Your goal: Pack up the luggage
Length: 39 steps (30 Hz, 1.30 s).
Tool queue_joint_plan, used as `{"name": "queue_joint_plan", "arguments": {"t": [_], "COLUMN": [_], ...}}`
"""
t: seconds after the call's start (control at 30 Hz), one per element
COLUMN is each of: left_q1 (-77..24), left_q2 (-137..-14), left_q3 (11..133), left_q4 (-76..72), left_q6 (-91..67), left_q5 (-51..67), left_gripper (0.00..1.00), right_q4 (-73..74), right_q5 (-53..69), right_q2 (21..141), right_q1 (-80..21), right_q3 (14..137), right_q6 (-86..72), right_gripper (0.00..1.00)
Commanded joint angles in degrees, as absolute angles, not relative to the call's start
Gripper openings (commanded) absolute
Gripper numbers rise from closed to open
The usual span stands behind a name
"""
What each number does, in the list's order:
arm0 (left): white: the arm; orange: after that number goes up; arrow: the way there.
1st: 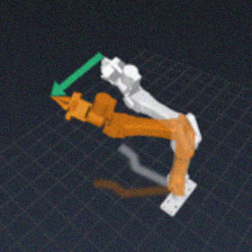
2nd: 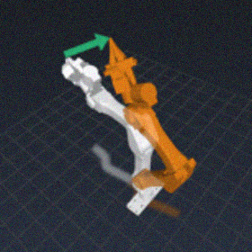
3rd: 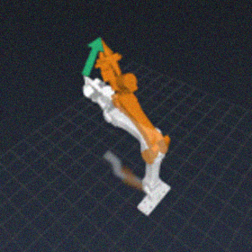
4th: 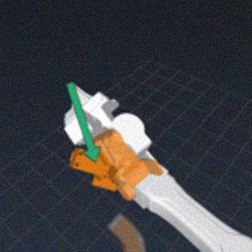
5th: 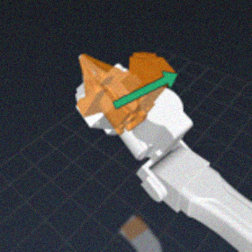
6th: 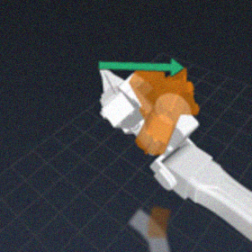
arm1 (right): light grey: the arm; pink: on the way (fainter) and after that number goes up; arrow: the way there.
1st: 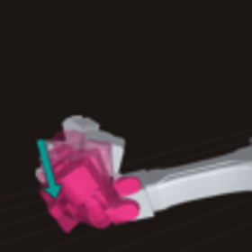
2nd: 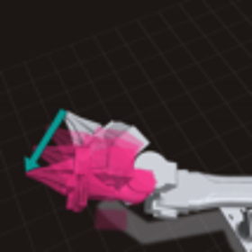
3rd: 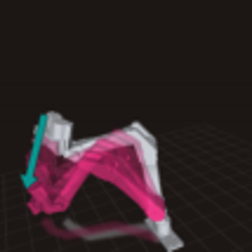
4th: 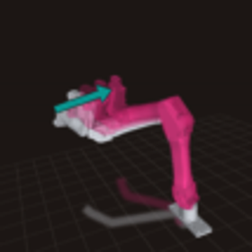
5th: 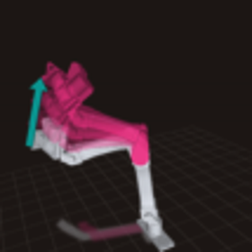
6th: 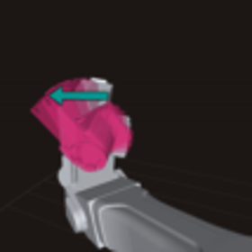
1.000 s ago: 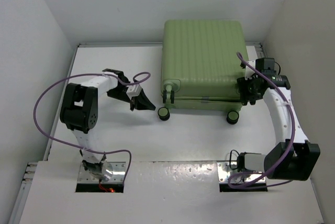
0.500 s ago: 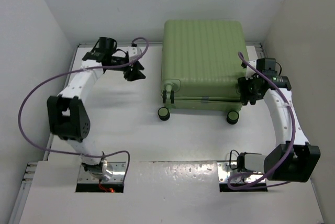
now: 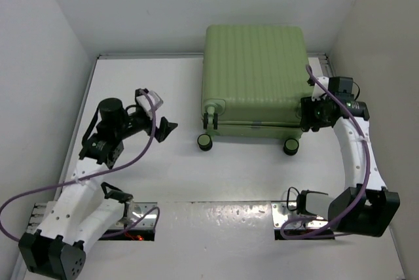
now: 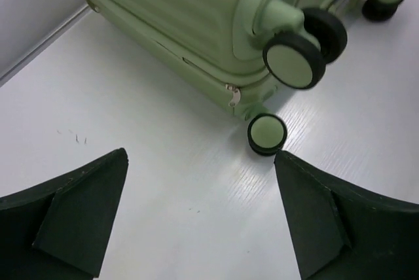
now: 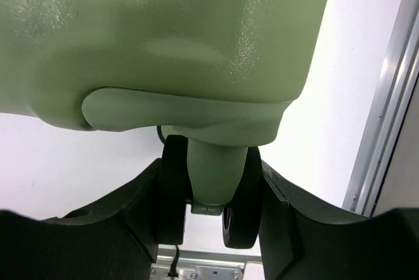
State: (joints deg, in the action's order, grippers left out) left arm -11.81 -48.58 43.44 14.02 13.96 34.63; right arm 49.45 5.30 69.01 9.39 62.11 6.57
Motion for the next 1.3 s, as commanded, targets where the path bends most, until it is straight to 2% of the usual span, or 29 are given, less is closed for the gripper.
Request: {"name": "queue_joint_plan", "arguments": {"t": [0.0, 0.07, 0.17, 0.23, 0.37, 0.47, 0.63, 0.93, 1.27], "left_q1": [-15.5, -19.1, -27.0, -34.8, -39.4, -42.5, -44.6, -45.6, -46.7], "left_q2": [-51.0, -49.7, -39.3, -40.4, -43.5, -45.5, -53.1, -62.8, -72.5], "left_q3": [44.7, 40.0, 24.9, 21.4, 19.2, 18.5, 17.8, 17.0, 21.0], "left_q4": [12.0, 8.3, -10.1, -14.1, -18.5, -22.1, -31.1, -39.5, -43.8], "left_q6": [2.4, -3.4, -7.8, -7.0, -5.5, -5.5, -8.5, -9.9, -13.4], "left_q5": [31.7, 21.8, 7.1, -7.4, -17.1, -22.8, -21.7, -20.7, -22.9], "left_gripper": [1.00, 1.00, 0.66, 0.42, 0.43, 0.56, 0.61, 0.61, 0.55], "right_q4": [47.4, 46.6, 46.0, 46.2, 46.3, 46.3, 46.5, 47.9, 49.9], "right_q5": [8.2, 8.7, 8.8, 8.7, 8.9, 9.0, 9.5, 9.4, 10.5], "right_q2": [66.3, 65.4, 64.6, 64.4, 64.4, 64.1, 64.3, 65.1, 64.8], "right_q1": [10.0, 9.9, 10.0, 10.2, 10.4, 10.4, 9.9, 9.7, 9.2], "right_q3": [60.7, 59.5, 58.5, 58.4, 58.0, 57.0, 56.9, 58.8, 58.9], "right_q6": [6.6, 6.0, 5.5, 4.8, 3.8, 3.2, 2.2, 1.1, -3.1], "right_gripper": [0.00, 0.00, 0.00, 0.00, 0.00, 0.00, 0.00, 0.00, 0.00]}}
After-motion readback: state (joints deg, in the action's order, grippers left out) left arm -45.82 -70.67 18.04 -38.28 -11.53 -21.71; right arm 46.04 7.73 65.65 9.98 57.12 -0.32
